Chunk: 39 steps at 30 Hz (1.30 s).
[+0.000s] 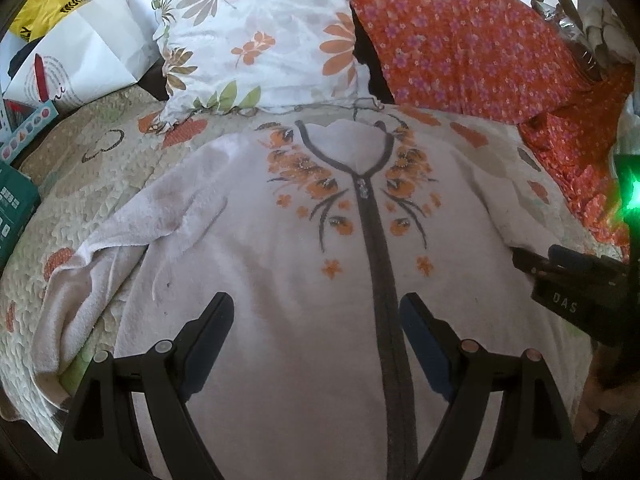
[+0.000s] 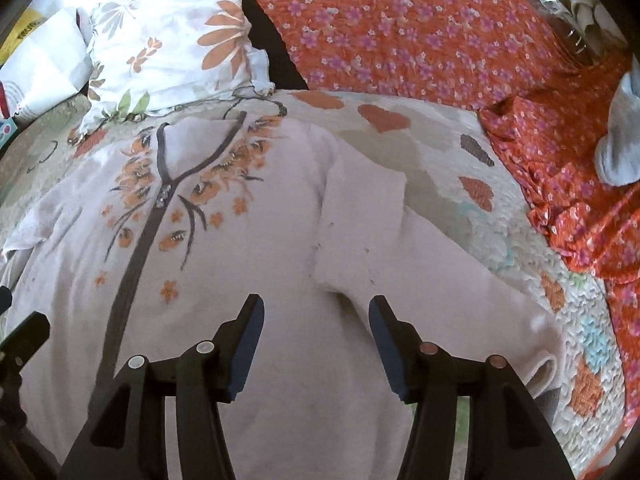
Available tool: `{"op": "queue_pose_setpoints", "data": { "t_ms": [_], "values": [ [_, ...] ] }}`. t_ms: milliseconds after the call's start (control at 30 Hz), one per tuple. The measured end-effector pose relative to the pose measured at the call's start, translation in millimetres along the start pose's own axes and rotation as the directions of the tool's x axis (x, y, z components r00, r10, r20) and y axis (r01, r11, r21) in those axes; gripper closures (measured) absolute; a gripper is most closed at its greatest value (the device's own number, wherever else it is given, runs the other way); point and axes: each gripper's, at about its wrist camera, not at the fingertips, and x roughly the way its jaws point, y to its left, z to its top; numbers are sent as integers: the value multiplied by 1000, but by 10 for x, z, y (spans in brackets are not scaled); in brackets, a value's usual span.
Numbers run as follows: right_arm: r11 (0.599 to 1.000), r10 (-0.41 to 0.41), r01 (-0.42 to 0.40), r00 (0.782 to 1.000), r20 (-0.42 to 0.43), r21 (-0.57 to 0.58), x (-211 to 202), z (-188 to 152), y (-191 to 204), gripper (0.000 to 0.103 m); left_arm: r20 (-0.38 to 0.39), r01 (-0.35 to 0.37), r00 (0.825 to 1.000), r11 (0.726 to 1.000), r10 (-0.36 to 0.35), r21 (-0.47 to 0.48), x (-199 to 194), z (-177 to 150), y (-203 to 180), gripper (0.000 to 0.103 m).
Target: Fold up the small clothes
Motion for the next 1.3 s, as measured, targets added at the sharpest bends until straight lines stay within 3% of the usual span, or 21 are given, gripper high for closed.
{"op": "queue_pose_setpoints", "data": {
  "t_ms": [233,1300],
  "values": [
    [995,42,-38,998,-37,90,65,-4,-171,43,-16,-15,1000,1000,15,5,67,-30,-32,19],
    [996,46,-40,996,-77,77,161,-45,-131,35,-63,-36,997,999,37,16,151,-110,-17,19]
  ]
}}
